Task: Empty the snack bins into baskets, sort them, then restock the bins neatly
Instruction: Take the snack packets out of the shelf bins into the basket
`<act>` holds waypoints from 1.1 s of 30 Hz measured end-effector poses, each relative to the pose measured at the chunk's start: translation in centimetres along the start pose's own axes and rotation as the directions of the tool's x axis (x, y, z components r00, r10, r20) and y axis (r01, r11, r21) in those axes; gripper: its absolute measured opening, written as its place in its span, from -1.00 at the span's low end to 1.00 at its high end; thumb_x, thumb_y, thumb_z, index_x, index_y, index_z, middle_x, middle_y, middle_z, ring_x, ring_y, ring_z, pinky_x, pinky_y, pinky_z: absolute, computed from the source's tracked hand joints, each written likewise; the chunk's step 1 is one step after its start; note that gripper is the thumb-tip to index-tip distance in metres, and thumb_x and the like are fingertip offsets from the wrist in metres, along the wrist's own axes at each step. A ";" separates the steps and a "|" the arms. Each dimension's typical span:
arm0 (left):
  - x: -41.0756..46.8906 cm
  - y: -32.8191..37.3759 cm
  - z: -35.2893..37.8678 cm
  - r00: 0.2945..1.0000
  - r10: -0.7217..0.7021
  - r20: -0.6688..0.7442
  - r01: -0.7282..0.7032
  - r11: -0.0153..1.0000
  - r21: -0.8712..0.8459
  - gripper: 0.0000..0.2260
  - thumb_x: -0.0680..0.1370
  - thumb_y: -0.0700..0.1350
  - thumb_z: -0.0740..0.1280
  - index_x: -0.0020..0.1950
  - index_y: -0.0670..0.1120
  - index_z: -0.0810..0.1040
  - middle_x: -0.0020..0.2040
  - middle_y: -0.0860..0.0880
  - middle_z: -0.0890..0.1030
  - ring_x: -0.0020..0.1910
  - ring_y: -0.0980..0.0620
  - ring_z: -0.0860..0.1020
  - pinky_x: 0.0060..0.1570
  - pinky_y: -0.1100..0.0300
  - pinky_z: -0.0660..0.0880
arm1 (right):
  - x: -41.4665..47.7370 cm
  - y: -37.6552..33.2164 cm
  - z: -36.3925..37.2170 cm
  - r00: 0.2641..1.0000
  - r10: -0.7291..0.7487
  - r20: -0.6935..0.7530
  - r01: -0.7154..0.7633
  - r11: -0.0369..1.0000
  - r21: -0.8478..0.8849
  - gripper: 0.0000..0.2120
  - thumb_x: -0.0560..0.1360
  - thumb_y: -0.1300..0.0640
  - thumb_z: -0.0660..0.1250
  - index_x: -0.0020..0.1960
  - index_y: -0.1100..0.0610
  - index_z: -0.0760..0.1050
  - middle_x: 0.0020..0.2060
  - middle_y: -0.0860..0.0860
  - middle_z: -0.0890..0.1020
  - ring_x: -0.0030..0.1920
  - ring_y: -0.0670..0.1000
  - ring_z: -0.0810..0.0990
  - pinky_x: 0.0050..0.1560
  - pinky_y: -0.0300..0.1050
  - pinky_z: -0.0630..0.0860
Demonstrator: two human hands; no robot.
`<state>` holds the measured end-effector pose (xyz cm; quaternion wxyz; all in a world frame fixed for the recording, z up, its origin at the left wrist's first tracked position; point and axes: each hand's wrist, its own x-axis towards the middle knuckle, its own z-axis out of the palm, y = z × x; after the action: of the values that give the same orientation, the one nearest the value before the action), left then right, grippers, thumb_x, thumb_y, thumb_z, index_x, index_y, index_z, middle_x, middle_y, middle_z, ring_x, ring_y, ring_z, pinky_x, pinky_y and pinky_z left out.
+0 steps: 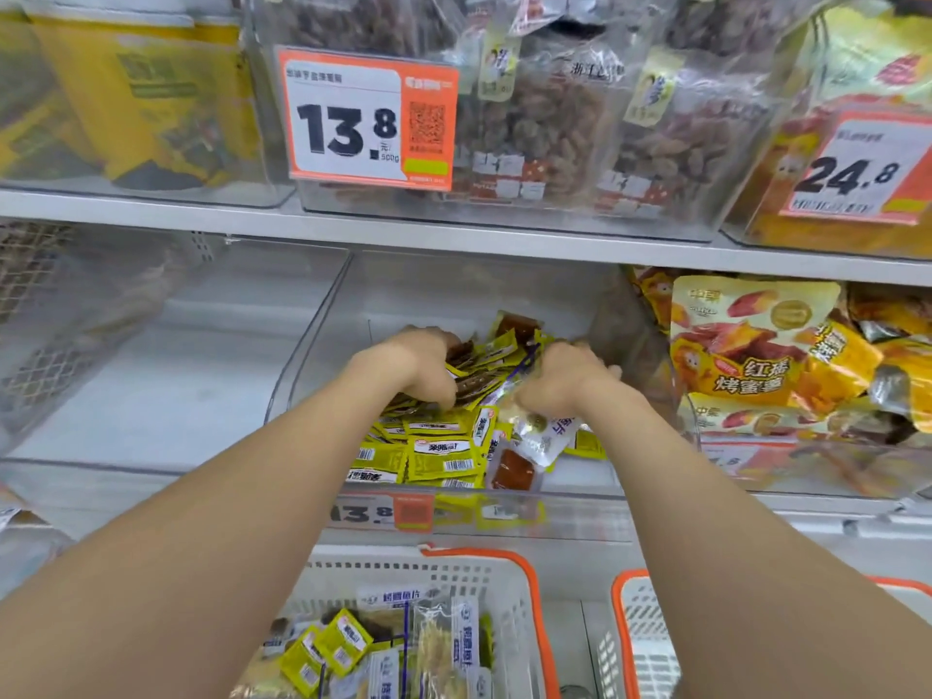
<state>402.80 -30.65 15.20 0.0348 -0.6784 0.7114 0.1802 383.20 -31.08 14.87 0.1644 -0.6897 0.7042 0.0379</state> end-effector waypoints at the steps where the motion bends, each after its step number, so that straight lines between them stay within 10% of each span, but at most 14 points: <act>1: 0.0 0.1 0.1 1.000 0.008 -0.012 -0.008 1.000 0.006 -0.18 0.39 0.01 0.54 0.62 0.09 0.31 0.53 -0.03 0.43 0.45 -0.13 0.43 0.32 0.01 0.53 | 0.1 -0.1 0.1 1.000 -0.018 0.024 0.017 0.999 0.028 -0.31 0.38 -0.14 0.39 0.40 0.20 0.41 0.44 0.21 0.33 0.47 0.26 0.36 0.38 0.13 0.38; 5: -0.4 0.9 0.3 0.997 0.040 -0.061 -0.044 0.997 -0.063 -0.33 0.47 0.01 0.47 0.57 0.06 0.40 0.50 -0.05 0.48 0.43 -0.13 0.47 0.33 0.08 0.50 | 0.3 0.4 0.2 0.997 -0.021 0.079 0.007 0.984 0.177 0.03 0.39 -0.08 0.53 0.63 0.20 0.02 0.57 0.24 0.03 0.55 0.28 0.28 0.42 0.05 0.46; 9: -1.2 1.8 0.7 0.993 0.040 -0.113 -0.051 0.994 -0.097 -0.43 0.50 -0.03 0.44 0.53 0.06 0.46 0.44 -0.04 0.54 0.40 -0.13 0.50 0.32 0.07 0.52 | -0.1 0.7 0.0 0.992 -0.020 0.128 -0.013 0.968 0.250 0.35 0.02 -0.25 0.66 0.61 0.12 0.07 0.39 0.12 0.46 0.33 0.15 0.54 0.29 0.05 0.58; 18: -3.3 2.9 1.4 0.916 -0.066 -0.396 -0.090 0.928 -0.363 -0.49 0.46 -0.24 0.32 0.39 0.08 0.53 0.27 -0.12 0.63 0.26 -0.27 0.55 0.20 -0.03 0.56 | -1.2 0.5 0.1 0.996 0.056 0.067 -0.072 0.958 0.279 -0.12 0.16 -0.15 0.71 0.31 0.18 0.43 0.24 0.13 0.54 0.09 0.13 0.61 0.03 -0.04 0.61; 25: -5.5 1.7 1.0 0.935 -0.090 -0.343 -0.065 0.906 -0.417 -0.69 0.41 -0.25 0.35 -0.01 0.16 0.56 -0.01 -0.12 0.64 -0.02 -0.25 0.59 -0.15 0.13 0.47 | -2.5 -0.3 -0.6 0.991 0.074 0.111 -0.123 0.825 0.551 -0.46 0.15 0.16 0.76 0.03 0.25 0.62 -0.17 0.18 0.74 -0.19 0.18 0.77 -0.19 0.13 0.72; 33: -11.9 1.2 -1.9 0.745 -0.199 -0.637 -0.294 0.759 -0.581 -0.68 0.48 -0.32 0.36 -0.03 0.13 0.56 -0.07 0.14 0.62 -0.08 -0.01 0.58 -0.24 0.15 0.44 | -7.4 0.2 -3.1 0.973 0.156 -0.173 0.103 0.375 0.921 -0.11 -0.16 -0.12 0.71 0.12 -0.04 0.48 0.04 0.01 0.71 -0.03 0.13 0.75 -0.01 0.23 0.71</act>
<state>402.93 -19.89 20.67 -0.4627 -0.6454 0.5858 0.1617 382.43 -24.81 19.82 0.4381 -0.4675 0.6294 -0.4398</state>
